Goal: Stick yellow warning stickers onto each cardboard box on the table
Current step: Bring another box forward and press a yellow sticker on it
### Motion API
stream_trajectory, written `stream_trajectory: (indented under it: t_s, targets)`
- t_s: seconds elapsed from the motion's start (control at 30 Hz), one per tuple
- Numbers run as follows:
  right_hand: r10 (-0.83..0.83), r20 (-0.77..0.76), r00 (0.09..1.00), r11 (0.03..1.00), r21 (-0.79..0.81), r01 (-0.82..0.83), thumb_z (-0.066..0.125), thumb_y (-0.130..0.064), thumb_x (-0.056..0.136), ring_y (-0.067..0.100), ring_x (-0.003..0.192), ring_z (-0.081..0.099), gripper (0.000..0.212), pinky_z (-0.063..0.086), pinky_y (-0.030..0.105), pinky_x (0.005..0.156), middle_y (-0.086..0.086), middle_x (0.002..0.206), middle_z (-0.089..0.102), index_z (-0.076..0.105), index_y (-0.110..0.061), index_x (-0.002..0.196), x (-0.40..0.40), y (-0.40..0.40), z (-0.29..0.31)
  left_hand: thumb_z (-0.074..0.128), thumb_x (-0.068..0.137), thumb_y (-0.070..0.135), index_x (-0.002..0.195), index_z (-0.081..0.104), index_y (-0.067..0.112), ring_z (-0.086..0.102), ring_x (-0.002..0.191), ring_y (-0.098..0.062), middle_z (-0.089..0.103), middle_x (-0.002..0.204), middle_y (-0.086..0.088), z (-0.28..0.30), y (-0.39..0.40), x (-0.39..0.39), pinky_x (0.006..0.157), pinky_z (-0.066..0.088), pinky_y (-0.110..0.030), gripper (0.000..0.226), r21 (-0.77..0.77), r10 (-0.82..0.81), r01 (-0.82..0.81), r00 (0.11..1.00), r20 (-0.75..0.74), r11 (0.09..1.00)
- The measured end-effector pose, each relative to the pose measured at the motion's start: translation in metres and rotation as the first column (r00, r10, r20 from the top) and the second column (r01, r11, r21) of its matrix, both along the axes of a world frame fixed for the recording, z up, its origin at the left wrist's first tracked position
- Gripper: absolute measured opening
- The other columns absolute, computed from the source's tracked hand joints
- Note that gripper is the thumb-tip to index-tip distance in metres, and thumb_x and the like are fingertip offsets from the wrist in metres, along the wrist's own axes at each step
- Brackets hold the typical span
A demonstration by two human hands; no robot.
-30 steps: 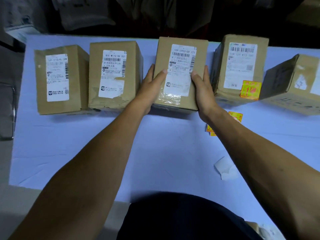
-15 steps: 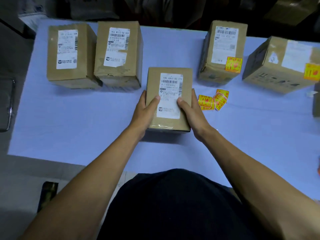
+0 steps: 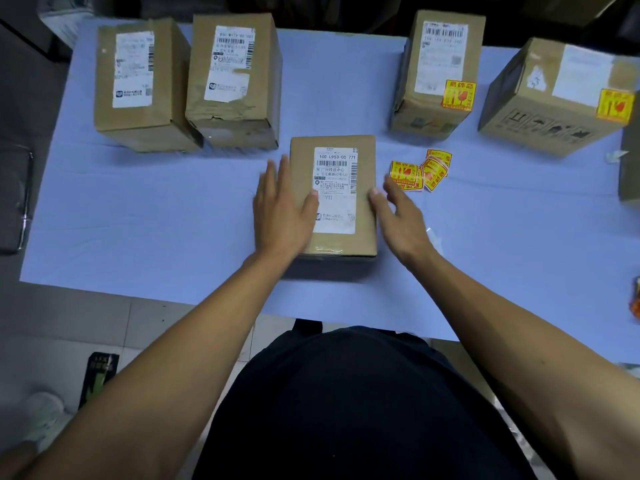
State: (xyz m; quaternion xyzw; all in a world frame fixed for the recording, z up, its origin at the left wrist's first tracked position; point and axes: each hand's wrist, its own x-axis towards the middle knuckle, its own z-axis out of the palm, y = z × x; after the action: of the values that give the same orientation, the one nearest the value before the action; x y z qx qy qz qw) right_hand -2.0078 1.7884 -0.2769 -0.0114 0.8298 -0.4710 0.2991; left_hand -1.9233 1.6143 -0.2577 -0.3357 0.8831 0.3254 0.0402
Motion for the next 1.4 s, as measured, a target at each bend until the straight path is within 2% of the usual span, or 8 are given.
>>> stream_trajectory:
  t_s: [0.1, 0.2, 0.37, 0.6, 0.87, 1.07, 1.27, 1.4]
  targets:
    - [0.027, -0.302, 0.953, 0.971, 0.234, 0.047, 0.049, -0.029, 0.101, 0.027, 0.127, 0.054, 0.041, 0.041, 0.034, 0.102, 0.008, 0.139, 0.059, 0.056, -0.012, 0.138, -0.012, 0.016, -0.002, 0.048, 0.097, 0.034, 0.155, 0.025, 0.016, 0.007, 0.154, -0.03, 0.013, 0.166, -0.008, 0.01, 0.002, -0.027, 0.12, 0.007, -0.053, 0.065, -0.277, -0.336, 0.32, 0.942, -0.013, 0.906]
    - [0.239, -0.37, 0.898, 0.905, 0.42, -0.068, 0.052, -0.013, 0.096, 0.036, 0.127, 0.048, 0.042, 0.043, 0.042, 0.096, 0.014, 0.14, 0.055, 0.056, -0.009, 0.137, -0.032, 0.025, -0.009, 0.036, 0.101, 0.048, 0.157, 0.022, 0.022, 0.002, 0.154, -0.024, 0.008, 0.168, -0.002, 0.0, 0.008, -0.048, 0.121, 0.001, -0.05, 0.063, -0.324, -0.475, 0.487, 0.871, 0.122, 0.811]
    - [0.545, -0.333, 0.769, 0.737, 0.628, -0.25, 0.054, -0.013, 0.093, 0.04, 0.13, 0.043, 0.052, 0.044, 0.048, 0.092, 0.014, 0.148, 0.047, 0.046, -0.007, 0.144, -0.068, 0.021, -0.024, 0.029, 0.1, 0.052, 0.156, 0.025, 0.025, 0.007, 0.154, -0.024, 0.013, 0.167, -0.003, -0.019, 0.004, -0.046, 0.121, 0.002, -0.049, 0.063, -0.384, -0.47, 0.474, 0.876, 0.112, 0.792]
    - [0.648, -0.287, 0.706, 0.596, 0.768, -0.234, 0.049, -0.016, 0.094, 0.037, 0.119, 0.048, 0.032, 0.039, 0.041, 0.088, 0.012, 0.128, 0.061, 0.064, -0.007, 0.122, -0.077, 0.022, -0.035, 0.03, 0.098, 0.052, 0.155, 0.028, 0.024, 0.01, 0.154, -0.025, 0.016, 0.166, -0.004, -0.02, 0.005, -0.047, 0.122, 0.006, -0.051, 0.064, -0.386, -0.472, 0.476, 0.874, 0.112, 0.79]
    - [0.674, -0.352, 0.649, 0.632, 0.73, -0.261, 0.045, -0.022, 0.098, 0.031, 0.126, 0.047, 0.034, 0.034, 0.037, 0.099, 0.002, 0.13, 0.066, 0.07, -0.016, 0.121, -0.076, 0.023, -0.027, 0.031, 0.098, 0.052, 0.155, 0.03, 0.023, 0.012, 0.153, -0.026, 0.018, 0.166, -0.004, -0.019, 0.006, -0.047, 0.122, 0.006, -0.051, 0.064, -0.397, -0.469, 0.463, 0.879, 0.087, 0.793]
    - [0.663, -0.4, 0.633, 0.666, 0.7, -0.256, 0.05, -0.016, 0.092, 0.035, 0.121, 0.05, 0.031, 0.038, 0.038, 0.097, 0.008, 0.118, 0.07, 0.072, -0.01, 0.112, -0.077, 0.022, -0.025, 0.028, 0.097, 0.053, 0.154, 0.03, 0.023, 0.011, 0.154, -0.025, 0.018, 0.166, -0.004, -0.019, 0.005, -0.047, 0.121, 0.003, -0.049, 0.065, -0.403, -0.479, 0.465, 0.875, 0.073, 0.788]
    - [0.27, -0.502, 0.822, 0.909, 0.415, -0.045, 0.058, -0.022, 0.094, 0.04, 0.095, 0.057, 0.023, 0.042, 0.037, 0.067, 0.016, 0.093, 0.071, 0.075, -0.007, 0.096, -0.066, 0.026, -0.012, 0.036, 0.1, 0.048, 0.155, 0.028, 0.022, 0.008, 0.154, -0.026, 0.015, 0.166, -0.004, -0.013, 0.005, -0.046, 0.122, 0.001, -0.051, 0.062, -0.361, -0.477, 0.464, 0.877, 0.056, 0.809]
    - [0.082, -0.484, 0.871, 0.979, 0.203, 0.021, 0.06, -0.024, 0.095, 0.03, 0.088, 0.064, 0.019, 0.04, 0.032, 0.067, 0.006, 0.099, 0.075, 0.074, -0.016, 0.106, -0.048, 0.025, 0.008, 0.049, 0.098, 0.03, 0.138, 0.053, 0.007, 0.039, 0.142, -0.035, 0.049, 0.148, -0.015, 0.009, 0.014, -0.04, 0.118, 0.017, -0.052, 0.047, -0.377, -0.518, 0.422, 0.832, -0.201, 0.824]
